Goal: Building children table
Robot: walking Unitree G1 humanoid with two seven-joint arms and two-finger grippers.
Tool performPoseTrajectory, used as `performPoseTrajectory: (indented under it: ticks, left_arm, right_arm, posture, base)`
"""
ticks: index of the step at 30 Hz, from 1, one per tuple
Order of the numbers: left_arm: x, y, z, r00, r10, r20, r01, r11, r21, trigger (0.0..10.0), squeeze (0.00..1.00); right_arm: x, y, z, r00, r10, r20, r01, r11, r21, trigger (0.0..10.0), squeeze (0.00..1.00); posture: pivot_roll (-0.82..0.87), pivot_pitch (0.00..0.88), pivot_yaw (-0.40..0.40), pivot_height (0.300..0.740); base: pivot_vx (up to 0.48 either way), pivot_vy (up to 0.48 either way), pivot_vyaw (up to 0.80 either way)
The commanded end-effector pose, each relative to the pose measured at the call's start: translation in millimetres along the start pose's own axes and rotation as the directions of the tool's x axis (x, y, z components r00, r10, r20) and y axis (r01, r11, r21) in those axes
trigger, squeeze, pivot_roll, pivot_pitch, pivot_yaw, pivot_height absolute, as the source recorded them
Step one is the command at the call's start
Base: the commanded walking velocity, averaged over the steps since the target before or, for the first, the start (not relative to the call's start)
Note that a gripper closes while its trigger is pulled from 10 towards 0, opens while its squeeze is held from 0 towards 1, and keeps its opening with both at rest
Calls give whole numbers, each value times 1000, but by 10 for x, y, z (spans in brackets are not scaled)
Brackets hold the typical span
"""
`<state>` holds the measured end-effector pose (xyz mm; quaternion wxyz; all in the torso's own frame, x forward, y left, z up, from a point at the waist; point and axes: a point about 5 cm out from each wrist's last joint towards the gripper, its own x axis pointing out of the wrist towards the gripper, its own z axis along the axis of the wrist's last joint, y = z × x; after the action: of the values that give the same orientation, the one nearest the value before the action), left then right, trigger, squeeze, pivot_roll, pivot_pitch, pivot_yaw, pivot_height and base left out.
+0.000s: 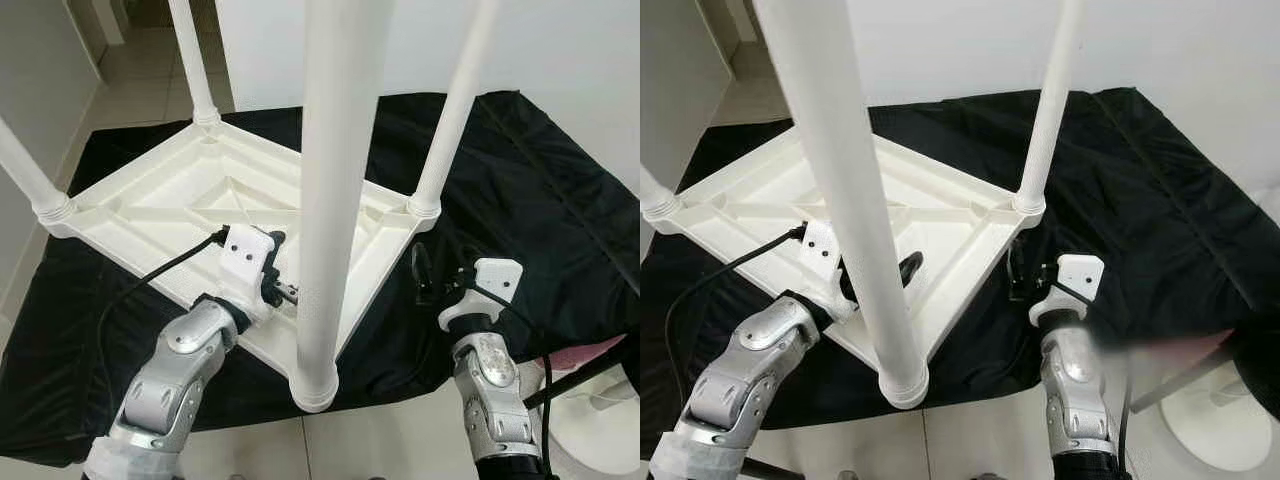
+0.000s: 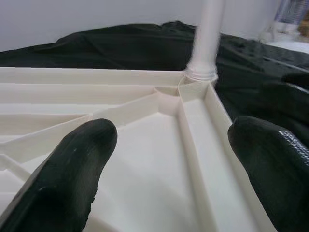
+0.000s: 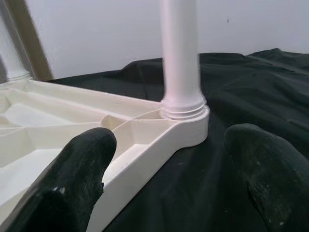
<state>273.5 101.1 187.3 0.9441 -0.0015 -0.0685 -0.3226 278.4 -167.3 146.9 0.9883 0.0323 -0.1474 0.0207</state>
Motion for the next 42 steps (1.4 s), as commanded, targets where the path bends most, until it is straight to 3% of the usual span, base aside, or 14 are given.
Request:
performPoseTrajectory:
  ticks: [1, 3, 9, 20, 26, 27, 28, 30, 35, 36, 38, 39, 41, 42]
  left_arm:
    - [-27, 73, 18, 999, 38, 13, -38, 999, -29, 10000, 0]
    - [-39, 147, 67, 997, 66, 44, -63, 995, -82, 10000, 0]
    - [-61, 226, 119, 994, 72, 81, -62, 990, -124, 10000, 0]
    - [-128, 369, 185, 993, 63, 97, -55, 995, -80, 10000, 0]
    - [-187, 474, 183, 992, 91, 92, -88, 995, -40, 10000, 0]
    - [-213, 473, 167, 994, 75, 76, -75, 997, -14, 10000, 0]
    - [-213, 473, 167, 994, 75, 76, -75, 997, -14, 10000, 0]
    - [-249, 448, 125, 998, 37, 41, -38, 999, 29, 10000, 0]
    - [-268, 414, 94, 1000, 2, 20, -3, 999, 44, 10000, 0]
    - [-282, 370, 73, 999, -46, 12, 45, 999, 25, 10000, 1000]
    - [-293, 337, 44, 997, -82, -5, 82, 996, 36, 10000, 1000]
    - [-293, 337, 44, 997, -82, -5, 82, 996, 36, 10000, 1000]
    - [-287, 356, 34, 997, -74, -14, 75, 995, 59, 10000, 1000]
    - [-283, 368, 40, 997, -74, -14, 74, 994, 79, 10000, 0]
  right_arm:
    - [-38, 52, 7, 1000, 27, -9, -26, 1000, 12, 10000, 0]
    - [-64, 83, 30, 999, 51, -12, -51, 999, 12, 10000, 0]
    - [-46, 110, 107, 997, 80, -2, -80, 997, 4, 10000, 0]
    - [-39, 182, 195, 978, 209, 4, -209, 977, -35, 10000, 0]
    - [-175, 159, 215, 948, 315, -49, -317, 948, -35, 10000, 0]
    - [-235, 174, 216, 926, 372, -67, -374, 927, -28, 10000, 1000]
    - [-235, 174, 216, 926, 372, -67, -374, 927, -28, 10000, 1000]
    - [-322, 196, 214, 882, 460, -99, -464, 886, -18, 10000, 1000]
    - [-350, 185, 217, 863, 491, -116, -497, 867, -30, 10000, 1000]
    - [-340, 170, 228, 824, 549, -140, -558, 829, -28, 10000, 0]
    - [-343, 130, 228, 731, 656, -188, -669, 743, -12, 10000, 0]
    - [-343, 130, 228, 731, 656, -188, -669, 743, -12, 10000, 0]
    - [-348, 106, 215, 682, 699, -217, -717, 697, -5, 10000, 0]
    - [-402, 108, 219, 604, 759, -243, -777, 628, 28, 10000, 0]
  posture:
    - [-152, 140, 55, 740]
    - [-152, 138, 49, 740]
    - [-142, 128, 62, 740]
    - [-99, 120, 54, 740]
    - [-92, 103, 35, 740]
    - [-87, 101, 35, 740]
    - [-87, 101, 35, 740]
    - [-77, 106, 32, 740]
    - [-71, 105, 29, 740]
    - [-64, 97, 26, 740]
    - [-66, 84, 37, 740]
    - [-66, 84, 37, 740]
    - [-65, 80, 44, 740]
    - [-62, 72, 50, 740]
  base:
    - [0, 0, 0]
    - [0, 0, 0]
    - [0, 0, 0]
    - [0, 0, 0]
    - [0, 0, 0]
    - [0, 0, 0]
    - [0, 0, 0]
    - [0, 0, 0]
    - [0, 0, 0]
    - [0, 0, 0]
    - [0, 0, 0]
    - [0, 0, 0]
    - [0, 0, 0]
    - [0, 0, 0]
